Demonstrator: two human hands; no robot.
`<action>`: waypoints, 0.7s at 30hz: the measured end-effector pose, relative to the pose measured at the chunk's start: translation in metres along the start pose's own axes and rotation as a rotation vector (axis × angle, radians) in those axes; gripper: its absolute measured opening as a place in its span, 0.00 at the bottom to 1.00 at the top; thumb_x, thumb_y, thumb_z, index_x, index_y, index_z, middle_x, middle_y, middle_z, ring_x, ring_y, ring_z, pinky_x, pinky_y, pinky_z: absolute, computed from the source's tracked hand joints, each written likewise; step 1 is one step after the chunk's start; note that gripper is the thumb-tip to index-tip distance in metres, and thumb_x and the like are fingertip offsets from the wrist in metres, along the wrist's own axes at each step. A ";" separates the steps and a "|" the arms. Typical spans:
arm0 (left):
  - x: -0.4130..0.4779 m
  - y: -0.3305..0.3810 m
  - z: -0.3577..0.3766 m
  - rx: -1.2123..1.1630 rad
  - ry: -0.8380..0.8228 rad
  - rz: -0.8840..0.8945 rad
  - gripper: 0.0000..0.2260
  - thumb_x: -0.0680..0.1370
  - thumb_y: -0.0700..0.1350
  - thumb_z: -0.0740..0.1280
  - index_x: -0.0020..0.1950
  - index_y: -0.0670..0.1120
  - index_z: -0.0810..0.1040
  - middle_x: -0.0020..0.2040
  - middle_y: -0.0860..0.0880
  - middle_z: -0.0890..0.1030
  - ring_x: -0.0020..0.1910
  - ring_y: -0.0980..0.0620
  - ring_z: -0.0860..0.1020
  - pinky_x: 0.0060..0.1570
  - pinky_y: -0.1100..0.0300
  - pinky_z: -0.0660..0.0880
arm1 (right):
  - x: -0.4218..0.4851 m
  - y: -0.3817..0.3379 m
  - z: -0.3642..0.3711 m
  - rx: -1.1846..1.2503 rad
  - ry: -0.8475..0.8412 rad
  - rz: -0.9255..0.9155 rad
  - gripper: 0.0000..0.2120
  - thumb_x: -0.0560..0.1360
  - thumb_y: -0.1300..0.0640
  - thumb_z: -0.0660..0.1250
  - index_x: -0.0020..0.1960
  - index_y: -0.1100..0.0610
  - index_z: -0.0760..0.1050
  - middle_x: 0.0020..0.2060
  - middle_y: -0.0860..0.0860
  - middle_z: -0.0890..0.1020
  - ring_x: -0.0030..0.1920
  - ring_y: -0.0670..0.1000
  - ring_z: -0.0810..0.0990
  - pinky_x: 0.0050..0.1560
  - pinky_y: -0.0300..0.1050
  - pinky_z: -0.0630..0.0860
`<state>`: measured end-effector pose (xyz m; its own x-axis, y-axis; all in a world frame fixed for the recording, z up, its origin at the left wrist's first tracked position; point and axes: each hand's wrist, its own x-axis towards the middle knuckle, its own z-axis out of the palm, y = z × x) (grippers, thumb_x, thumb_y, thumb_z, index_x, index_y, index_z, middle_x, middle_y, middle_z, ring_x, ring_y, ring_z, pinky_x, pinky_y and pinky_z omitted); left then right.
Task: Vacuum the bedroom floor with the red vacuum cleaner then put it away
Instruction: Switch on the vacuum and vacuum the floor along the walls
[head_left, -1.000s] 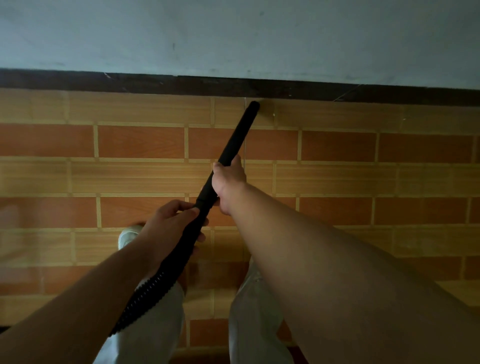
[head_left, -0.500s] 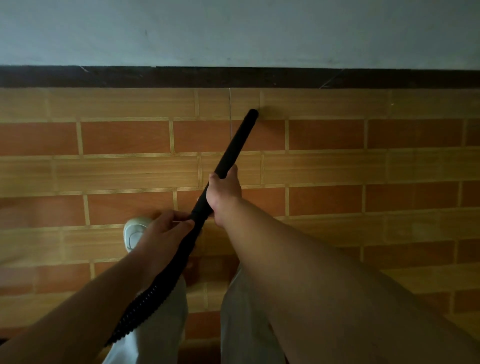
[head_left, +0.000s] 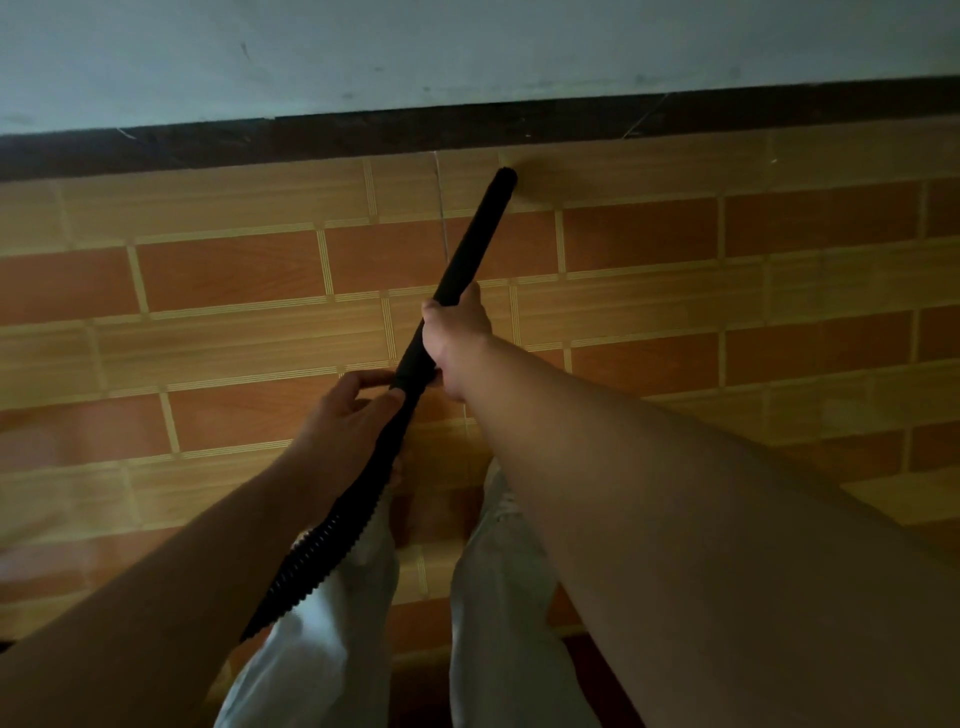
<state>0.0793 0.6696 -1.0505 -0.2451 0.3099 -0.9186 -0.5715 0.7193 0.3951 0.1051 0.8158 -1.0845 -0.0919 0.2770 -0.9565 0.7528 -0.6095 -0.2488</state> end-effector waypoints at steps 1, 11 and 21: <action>0.003 0.005 -0.001 0.010 -0.003 0.014 0.08 0.83 0.48 0.65 0.63 0.53 0.76 0.51 0.34 0.82 0.42 0.34 0.81 0.45 0.34 0.80 | 0.001 -0.006 0.000 0.000 0.004 0.000 0.31 0.87 0.55 0.58 0.84 0.44 0.48 0.70 0.55 0.74 0.61 0.61 0.79 0.62 0.60 0.78; 0.018 0.031 -0.018 0.069 0.005 0.014 0.09 0.82 0.47 0.67 0.62 0.52 0.78 0.50 0.40 0.85 0.44 0.34 0.84 0.44 0.31 0.81 | 0.001 -0.033 0.010 0.038 0.041 0.023 0.31 0.86 0.53 0.59 0.83 0.42 0.48 0.67 0.56 0.75 0.56 0.62 0.80 0.62 0.66 0.80; 0.025 0.034 0.005 0.302 0.070 0.063 0.10 0.83 0.50 0.65 0.63 0.53 0.74 0.49 0.46 0.83 0.41 0.39 0.85 0.41 0.36 0.83 | 0.014 -0.031 -0.006 0.004 0.045 -0.003 0.31 0.86 0.55 0.60 0.83 0.44 0.49 0.68 0.56 0.76 0.59 0.61 0.80 0.60 0.61 0.81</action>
<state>0.0579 0.7053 -1.0598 -0.3322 0.3231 -0.8861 -0.2975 0.8557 0.4235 0.0842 0.8425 -1.0890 -0.0646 0.3119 -0.9479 0.7498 -0.6116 -0.2524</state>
